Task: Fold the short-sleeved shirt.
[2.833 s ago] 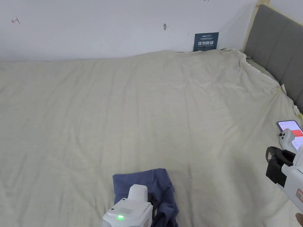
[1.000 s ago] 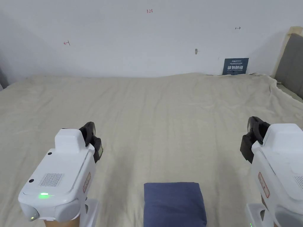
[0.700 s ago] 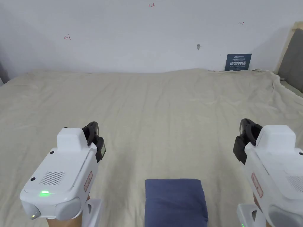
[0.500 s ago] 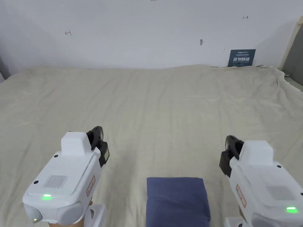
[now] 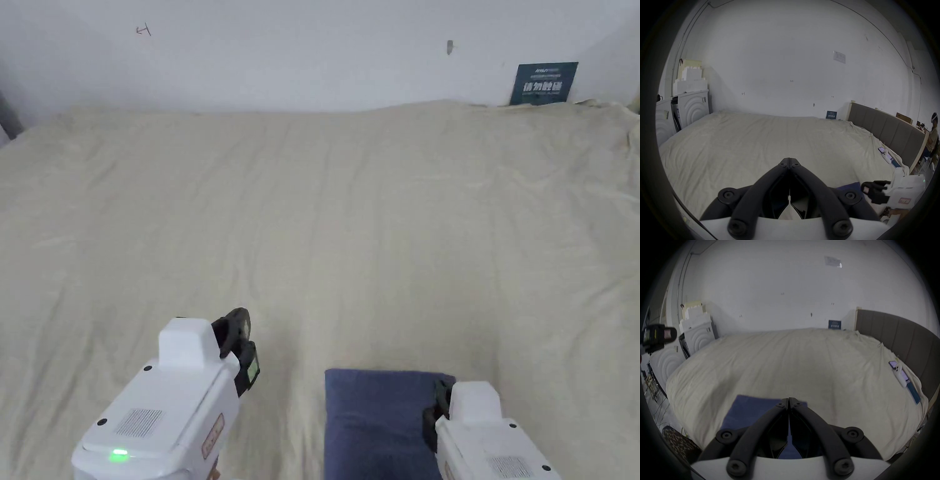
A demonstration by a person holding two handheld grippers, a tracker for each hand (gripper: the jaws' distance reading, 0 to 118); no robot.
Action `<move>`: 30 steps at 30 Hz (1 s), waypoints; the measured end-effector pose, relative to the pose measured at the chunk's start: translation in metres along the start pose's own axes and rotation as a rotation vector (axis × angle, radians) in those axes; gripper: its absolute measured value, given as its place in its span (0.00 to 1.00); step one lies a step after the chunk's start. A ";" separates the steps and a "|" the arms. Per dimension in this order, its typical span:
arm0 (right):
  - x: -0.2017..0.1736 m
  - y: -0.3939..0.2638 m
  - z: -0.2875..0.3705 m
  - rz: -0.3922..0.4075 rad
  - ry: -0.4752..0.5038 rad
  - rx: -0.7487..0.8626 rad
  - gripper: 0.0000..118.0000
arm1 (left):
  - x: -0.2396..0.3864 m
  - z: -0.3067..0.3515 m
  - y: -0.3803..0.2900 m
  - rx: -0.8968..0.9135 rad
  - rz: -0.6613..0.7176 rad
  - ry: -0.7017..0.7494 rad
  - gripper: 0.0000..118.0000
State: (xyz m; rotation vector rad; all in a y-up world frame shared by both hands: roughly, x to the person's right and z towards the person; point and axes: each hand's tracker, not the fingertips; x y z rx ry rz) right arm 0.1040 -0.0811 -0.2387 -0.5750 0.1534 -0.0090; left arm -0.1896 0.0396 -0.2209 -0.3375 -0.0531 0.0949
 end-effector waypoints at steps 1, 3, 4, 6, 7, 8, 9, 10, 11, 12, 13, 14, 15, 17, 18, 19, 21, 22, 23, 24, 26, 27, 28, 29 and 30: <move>-0.001 -0.005 -0.005 -0.002 0.003 -0.010 0.00 | -0.001 -0.002 -0.002 -0.013 0.003 -0.009 0.00; -0.002 -0.012 -0.016 0.010 0.000 -0.035 0.00 | -0.001 -0.007 -0.007 -0.046 0.018 -0.025 0.00; -0.004 -0.017 -0.020 0.019 -0.007 -0.051 0.00 | -0.002 -0.010 -0.010 -0.067 0.030 -0.040 0.00; -0.002 -0.027 -0.028 0.006 -0.008 -0.082 0.00 | -0.002 -0.015 -0.017 -0.110 0.064 -0.069 0.00; -0.002 -0.033 -0.032 -0.002 -0.010 -0.094 0.00 | -0.002 -0.018 -0.021 -0.144 0.076 -0.088 0.00; -0.002 -0.039 -0.032 -0.005 -0.014 -0.094 0.00 | -0.001 -0.021 -0.025 -0.168 0.097 -0.102 0.00; -0.002 -0.043 -0.034 -0.006 -0.019 -0.094 0.00 | -0.001 -0.024 -0.030 -0.201 0.127 -0.126 0.00; -0.002 -0.047 -0.035 -0.004 -0.026 -0.089 0.00 | 0.000 -0.026 -0.035 -0.234 0.143 -0.148 0.01; -0.003 -0.049 -0.035 -0.001 -0.028 -0.080 0.00 | 0.001 -0.029 -0.041 -0.255 0.160 -0.164 0.03; -0.004 -0.051 -0.035 0.009 -0.032 -0.070 0.00 | 0.003 -0.032 -0.047 -0.296 0.182 -0.179 0.07; -0.005 -0.054 -0.036 0.028 -0.037 -0.058 0.00 | 0.004 -0.037 -0.052 -0.346 0.196 -0.202 0.16; -0.006 -0.057 -0.038 0.048 -0.042 -0.050 0.00 | 0.006 -0.042 -0.058 -0.395 0.214 -0.219 0.24; -0.007 -0.059 -0.038 0.061 -0.044 -0.045 0.00 | 0.009 -0.046 -0.064 -0.457 0.234 -0.240 0.35; -0.008 -0.062 -0.036 0.071 -0.045 -0.027 0.00 | 0.012 -0.059 -0.079 -0.564 0.285 -0.267 0.65; -0.008 -0.063 -0.035 0.071 -0.045 -0.025 0.00 | 0.015 -0.064 -0.085 -0.609 0.300 -0.300 0.73; -0.007 -0.062 -0.035 0.067 -0.043 -0.024 0.00 | 0.016 -0.069 -0.092 -0.630 0.314 -0.326 0.78; -0.006 -0.060 -0.033 0.054 -0.035 -0.029 0.00 | 0.020 -0.076 -0.101 -0.649 0.310 -0.339 0.78; -0.005 -0.060 -0.033 0.050 -0.030 -0.030 0.00 | 0.023 -0.081 -0.105 -0.659 0.310 -0.343 0.78; -0.004 -0.059 -0.033 0.048 -0.027 -0.032 0.00 | 0.025 -0.086 -0.108 -0.689 0.307 -0.349 0.78; -0.003 -0.059 -0.032 0.042 -0.022 -0.034 0.00 | 0.027 -0.093 -0.112 -0.713 0.310 -0.354 0.78; -0.001 -0.059 -0.032 0.033 -0.013 -0.035 0.00 | 0.029 -0.106 -0.118 -0.749 0.324 -0.363 0.78; 0.000 -0.059 -0.032 0.031 -0.010 -0.037 0.00 | 0.030 -0.112 -0.121 -0.759 0.333 -0.360 0.76; 0.000 -0.058 -0.031 0.031 -0.007 -0.039 0.00 | 0.031 -0.118 -0.123 -0.788 0.334 -0.363 0.75; 0.000 -0.057 -0.031 0.031 -0.004 -0.040 0.00 | 0.032 -0.123 -0.124 -0.792 0.334 -0.369 0.74; 0.001 -0.057 -0.031 0.029 -0.002 -0.042 0.00 | 0.032 -0.125 -0.123 -0.793 0.326 -0.376 0.72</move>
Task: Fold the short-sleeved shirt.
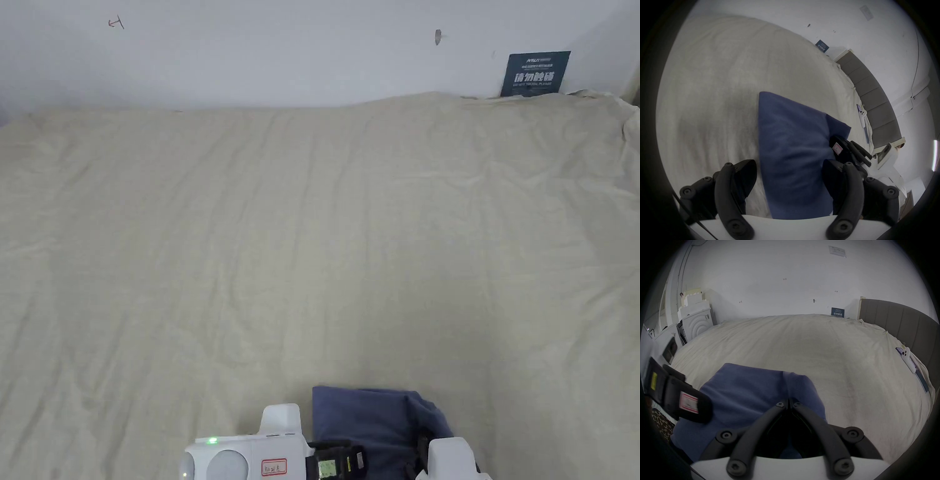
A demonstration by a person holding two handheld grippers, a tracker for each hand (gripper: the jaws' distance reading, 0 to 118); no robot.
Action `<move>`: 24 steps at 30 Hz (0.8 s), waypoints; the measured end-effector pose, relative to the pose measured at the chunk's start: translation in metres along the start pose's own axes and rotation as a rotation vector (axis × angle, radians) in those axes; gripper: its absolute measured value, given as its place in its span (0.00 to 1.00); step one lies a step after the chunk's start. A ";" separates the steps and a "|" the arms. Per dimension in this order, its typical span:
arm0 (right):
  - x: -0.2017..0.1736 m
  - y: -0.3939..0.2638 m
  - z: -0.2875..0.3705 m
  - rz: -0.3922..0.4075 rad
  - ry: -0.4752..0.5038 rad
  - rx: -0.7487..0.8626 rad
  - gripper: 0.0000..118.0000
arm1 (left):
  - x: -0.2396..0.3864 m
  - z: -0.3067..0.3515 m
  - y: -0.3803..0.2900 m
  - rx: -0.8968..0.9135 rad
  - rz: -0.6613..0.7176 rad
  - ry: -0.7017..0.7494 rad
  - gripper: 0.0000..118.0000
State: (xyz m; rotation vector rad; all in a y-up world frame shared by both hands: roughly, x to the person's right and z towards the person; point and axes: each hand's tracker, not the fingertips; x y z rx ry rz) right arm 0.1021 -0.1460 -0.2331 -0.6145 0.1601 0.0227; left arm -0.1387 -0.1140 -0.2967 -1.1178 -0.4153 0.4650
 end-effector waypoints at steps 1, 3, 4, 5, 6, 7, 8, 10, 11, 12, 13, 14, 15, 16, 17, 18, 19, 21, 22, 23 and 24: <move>0.000 0.000 0.000 -0.002 0.002 -0.001 0.00 | 0.001 0.001 0.002 0.001 -0.009 -0.009 0.63; 0.001 0.001 0.000 -0.005 0.004 -0.003 0.00 | 0.001 0.001 0.008 -0.008 -0.025 -0.031 0.59; 0.001 0.002 0.000 -0.008 0.007 -0.005 0.00 | 0.000 0.000 0.010 -0.024 -0.023 -0.023 0.52; 0.002 0.002 0.001 -0.012 0.011 -0.008 0.00 | -0.002 -0.001 0.011 -0.034 -0.010 -0.027 0.48; 0.003 0.004 0.001 -0.019 0.015 -0.011 0.00 | -0.003 -0.002 0.011 -0.039 0.001 -0.028 0.44; 0.004 0.005 0.002 -0.024 0.019 -0.015 0.00 | -0.002 -0.002 0.010 -0.044 0.006 -0.035 0.38; 0.005 0.007 0.003 -0.029 0.024 -0.020 0.00 | -0.002 -0.001 0.010 -0.046 0.008 -0.039 0.34; 0.008 0.012 0.006 -0.049 0.039 -0.030 0.00 | 0.001 -0.001 0.010 -0.051 0.012 -0.050 0.21; 0.009 0.015 0.009 -0.055 0.041 -0.033 0.00 | 0.004 -0.001 0.010 -0.048 0.007 -0.057 0.20; 0.010 0.019 0.013 -0.059 0.039 -0.030 0.00 | 0.009 0.001 0.010 -0.038 -0.010 -0.043 0.19; 0.012 0.022 0.018 -0.064 0.041 -0.019 0.00 | 0.011 0.003 0.012 -0.040 -0.044 -0.036 0.18; 0.015 0.028 0.024 -0.074 0.046 0.013 0.00 | 0.014 0.006 0.013 -0.033 -0.065 -0.034 0.18; 0.018 0.034 0.031 -0.080 0.055 0.046 0.00 | 0.015 0.010 0.016 -0.032 -0.062 -0.044 0.18; 0.020 0.041 0.037 -0.071 0.057 0.067 0.00 | 0.014 0.015 0.021 -0.030 -0.062 -0.054 0.17; 0.021 0.049 0.042 -0.055 0.051 0.090 0.00 | 0.013 0.021 0.025 -0.022 -0.061 -0.066 0.17; 0.022 0.058 0.048 -0.034 0.046 0.118 0.00 | 0.011 0.027 0.029 -0.013 -0.068 -0.069 0.17; 0.023 0.066 0.053 -0.021 0.047 0.142 0.00 | 0.010 0.033 0.034 -0.003 -0.082 -0.062 0.17; 0.025 0.082 0.062 -0.006 0.046 0.185 0.00 | 0.001 0.050 0.046 0.017 -0.123 -0.025 0.16; 0.025 0.090 0.065 -0.004 0.047 0.205 0.00 | -0.005 0.059 0.050 0.022 -0.131 -0.008 0.16; 0.025 0.097 0.068 -0.001 0.048 0.225 0.00 | -0.013 0.070 0.055 0.030 -0.133 0.004 0.16; 0.024 0.104 0.071 -0.002 0.048 0.244 0.00 | -0.022 0.082 0.060 0.044 -0.136 0.027 0.16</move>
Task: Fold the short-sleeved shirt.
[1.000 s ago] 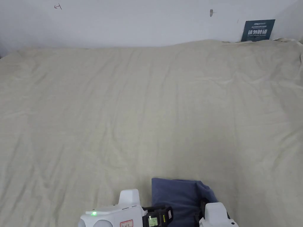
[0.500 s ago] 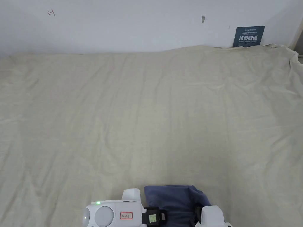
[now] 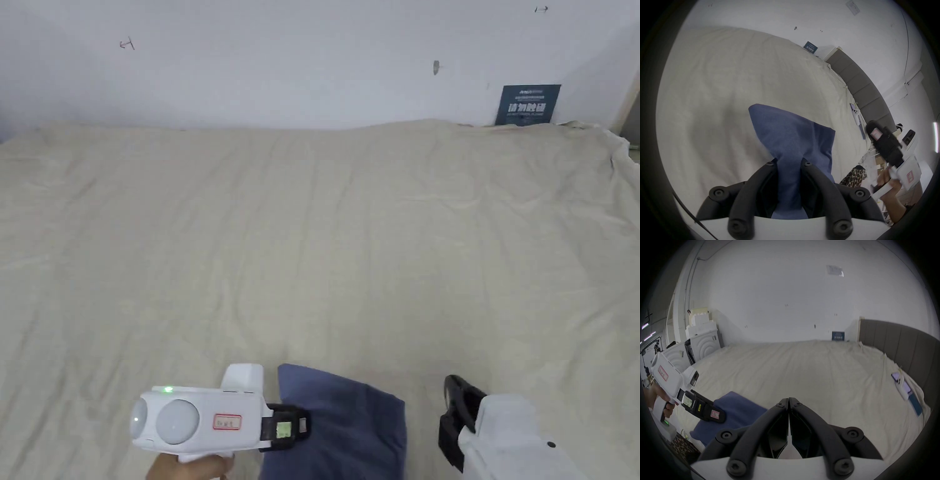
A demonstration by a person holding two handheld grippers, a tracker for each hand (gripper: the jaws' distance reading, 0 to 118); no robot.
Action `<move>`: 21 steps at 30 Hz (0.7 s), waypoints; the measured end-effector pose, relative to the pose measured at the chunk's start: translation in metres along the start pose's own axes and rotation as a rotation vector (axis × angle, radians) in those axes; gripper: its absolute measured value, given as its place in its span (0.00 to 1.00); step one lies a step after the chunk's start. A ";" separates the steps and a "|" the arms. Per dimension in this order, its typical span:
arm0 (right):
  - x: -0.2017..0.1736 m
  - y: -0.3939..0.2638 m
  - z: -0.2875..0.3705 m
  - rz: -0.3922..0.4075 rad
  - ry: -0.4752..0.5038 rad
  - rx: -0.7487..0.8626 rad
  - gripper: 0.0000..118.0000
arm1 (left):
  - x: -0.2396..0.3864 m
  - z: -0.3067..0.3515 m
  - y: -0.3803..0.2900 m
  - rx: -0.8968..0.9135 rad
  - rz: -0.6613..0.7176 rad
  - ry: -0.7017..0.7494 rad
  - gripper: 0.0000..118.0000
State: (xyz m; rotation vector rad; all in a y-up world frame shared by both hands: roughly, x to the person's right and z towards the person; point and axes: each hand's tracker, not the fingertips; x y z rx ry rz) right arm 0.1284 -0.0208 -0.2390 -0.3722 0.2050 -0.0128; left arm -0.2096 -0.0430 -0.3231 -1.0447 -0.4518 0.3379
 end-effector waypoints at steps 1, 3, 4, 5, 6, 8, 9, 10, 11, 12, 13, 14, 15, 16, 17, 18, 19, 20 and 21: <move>-0.001 0.006 0.000 -0.003 0.001 0.010 0.00 | -0.010 0.011 0.004 0.005 -0.006 0.030 0.16; -0.003 0.018 0.000 -0.009 0.005 0.035 0.00 | -0.035 0.035 0.012 0.030 -0.005 0.087 0.16; -0.005 0.023 0.000 -0.013 0.006 0.049 0.00 | -0.047 0.045 0.015 0.037 0.006 0.121 0.16; -0.007 0.029 -0.001 -0.018 0.012 0.062 0.00 | -0.066 0.057 0.020 0.044 0.002 0.157 0.16; -0.011 0.037 0.001 -0.021 0.014 0.073 0.00 | -0.079 0.069 0.023 0.058 0.004 0.185 0.16; -0.017 0.050 0.001 -0.016 0.017 0.095 0.00 | -0.108 0.095 0.029 0.067 0.016 0.251 0.16; -0.020 0.055 0.000 -0.012 0.017 0.107 0.00 | -0.122 0.108 0.032 0.081 0.023 0.289 0.16; -0.024 0.061 0.000 -0.010 0.020 0.116 0.00 | -0.137 0.120 0.034 0.080 0.020 0.323 0.16; -0.026 0.066 -0.002 -0.010 0.022 0.124 0.00 | -0.152 0.133 0.035 0.087 0.036 0.368 0.16; -0.029 0.071 -0.003 -0.009 0.024 0.130 0.00 | -0.170 0.147 0.037 0.096 0.047 0.400 0.16; -0.032 0.074 -0.005 -0.008 0.026 0.137 0.00 | -0.187 0.160 0.039 0.100 0.060 0.435 0.16; -0.035 0.078 -0.007 -0.008 0.027 0.140 0.00 | -0.201 0.171 0.040 0.102 0.079 0.473 0.16; -0.038 0.080 -0.010 -0.005 0.025 0.143 0.00 | -0.218 0.183 0.041 0.101 0.077 0.509 0.16; -0.040 0.082 -0.012 -0.001 0.024 0.146 0.00 | -0.232 0.193 0.042 0.102 0.101 0.551 0.16; -0.043 0.084 -0.015 0.004 0.022 0.147 0.00 | -0.249 0.204 0.044 0.097 0.116 0.582 0.16; -0.044 0.083 -0.020 0.009 0.023 0.148 0.00 | -0.264 0.214 0.044 0.105 0.139 0.611 0.16; -0.045 0.083 -0.023 0.012 0.022 0.148 0.00 | -0.276 0.221 0.045 0.108 0.163 0.629 0.16; -0.047 0.083 -0.027 0.018 0.015 0.142 0.00 | -0.290 0.225 0.045 0.108 0.169 0.635 0.16; -0.048 0.082 -0.030 0.021 0.011 0.136 0.00 | -0.293 0.226 0.044 0.097 0.191 0.653 0.16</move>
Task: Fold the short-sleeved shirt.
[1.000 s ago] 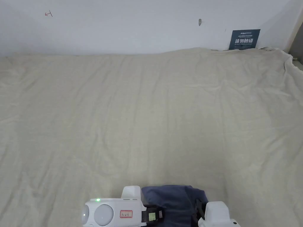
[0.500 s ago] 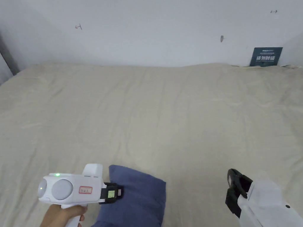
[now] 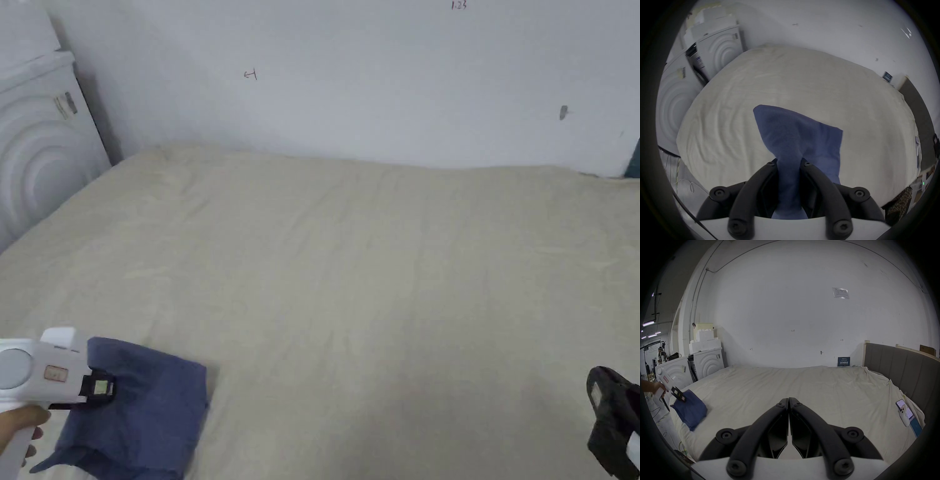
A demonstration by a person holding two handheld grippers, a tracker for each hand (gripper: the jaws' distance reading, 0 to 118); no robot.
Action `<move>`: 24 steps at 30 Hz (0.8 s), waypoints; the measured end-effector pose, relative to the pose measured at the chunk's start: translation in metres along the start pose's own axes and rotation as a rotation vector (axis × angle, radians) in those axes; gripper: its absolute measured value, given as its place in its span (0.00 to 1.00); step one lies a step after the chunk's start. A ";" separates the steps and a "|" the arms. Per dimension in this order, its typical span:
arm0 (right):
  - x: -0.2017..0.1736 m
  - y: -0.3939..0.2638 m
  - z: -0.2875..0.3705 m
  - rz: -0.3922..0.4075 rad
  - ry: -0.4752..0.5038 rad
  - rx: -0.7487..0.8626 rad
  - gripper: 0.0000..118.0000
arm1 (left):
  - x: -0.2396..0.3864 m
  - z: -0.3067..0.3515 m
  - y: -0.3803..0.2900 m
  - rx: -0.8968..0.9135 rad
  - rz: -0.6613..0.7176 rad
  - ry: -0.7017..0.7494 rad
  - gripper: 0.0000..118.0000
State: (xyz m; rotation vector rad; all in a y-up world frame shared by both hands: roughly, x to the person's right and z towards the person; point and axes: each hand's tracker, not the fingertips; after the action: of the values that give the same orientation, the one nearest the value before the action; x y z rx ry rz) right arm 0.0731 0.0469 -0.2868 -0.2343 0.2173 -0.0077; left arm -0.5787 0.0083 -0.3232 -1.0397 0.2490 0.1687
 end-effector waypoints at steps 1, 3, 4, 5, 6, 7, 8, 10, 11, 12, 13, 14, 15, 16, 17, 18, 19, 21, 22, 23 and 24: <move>0.001 -0.003 -0.004 -0.001 -0.003 -0.006 0.00 | -0.005 -0.007 0.001 -0.022 0.017 0.018 0.16; 0.001 -0.006 -0.010 -0.003 -0.012 -0.022 0.00 | -0.012 -0.023 0.000 -0.040 0.050 0.013 0.16; 0.001 -0.007 -0.011 -0.003 -0.019 -0.029 0.00 | -0.013 -0.032 0.001 -0.048 0.060 0.021 0.16; -0.001 -0.007 -0.012 -0.002 -0.022 -0.034 0.00 | -0.012 -0.040 0.000 -0.065 0.067 0.052 0.16; -0.001 -0.007 -0.014 -0.004 -0.024 -0.042 0.00 | -0.011 -0.048 -0.002 -0.066 0.066 0.062 0.16; -0.001 -0.007 -0.015 -0.004 -0.026 -0.047 0.00 | -0.010 -0.053 -0.003 -0.075 0.067 0.074 0.16; 0.000 -0.007 -0.016 -0.005 -0.030 -0.053 0.00 | -0.009 -0.058 -0.006 -0.078 0.072 0.074 0.16; 0.003 -0.008 -0.017 -0.005 -0.033 -0.057 0.00 | -0.007 -0.062 -0.008 -0.080 0.073 0.096 0.17; 0.004 -0.008 -0.017 -0.006 -0.037 -0.059 0.00 | -0.007 -0.062 -0.010 -0.072 0.077 0.099 0.17; 0.006 -0.007 -0.017 -0.007 -0.039 -0.060 0.00 | -0.010 -0.068 -0.011 -0.064 0.077 0.106 0.19; 0.009 -0.008 -0.018 -0.009 -0.040 -0.061 0.00 | -0.009 -0.068 -0.013 -0.053 0.079 0.112 0.26; 0.011 -0.007 -0.018 -0.011 -0.042 -0.063 0.00 | -0.009 -0.067 -0.014 -0.045 0.086 0.115 0.35; 0.012 -0.006 -0.017 -0.011 -0.046 -0.066 0.00 | -0.008 -0.067 -0.014 -0.039 0.099 0.131 0.48; 0.013 -0.005 -0.016 -0.011 -0.049 -0.066 0.00 | -0.012 -0.071 -0.014 -0.035 0.113 0.162 0.62; 0.013 -0.003 -0.015 -0.011 -0.053 -0.065 0.00 | -0.011 -0.069 -0.015 -0.031 0.123 0.209 0.66; 0.013 0.000 -0.013 -0.010 -0.061 -0.066 0.00 | -0.010 -0.064 -0.015 -0.012 0.117 0.243 0.66; 0.013 0.002 -0.011 -0.011 -0.066 -0.066 0.00 | -0.009 -0.058 -0.017 0.029 0.119 0.263 0.78; 0.013 0.007 -0.006 -0.008 -0.073 -0.065 0.00 | 0.006 -0.033 -0.023 0.107 0.120 0.309 0.89; 0.013 0.009 -0.004 -0.003 -0.078 -0.066 0.00 | 0.010 -0.024 -0.023 0.137 0.133 0.318 0.89; 0.013 0.012 -0.001 0.000 -0.079 -0.064 0.00 | 0.014 -0.013 -0.022 0.152 0.158 0.333 0.89; 0.014 0.015 0.003 -0.001 -0.079 -0.059 0.00 | 0.028 0.013 -0.026 0.175 0.172 0.322 0.89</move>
State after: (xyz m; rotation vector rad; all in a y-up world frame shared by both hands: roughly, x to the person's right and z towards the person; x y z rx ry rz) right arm 0.0869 0.0620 -0.2906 -0.2932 0.1387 0.0070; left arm -0.5439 0.0073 -0.3029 -0.8676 0.6352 0.1315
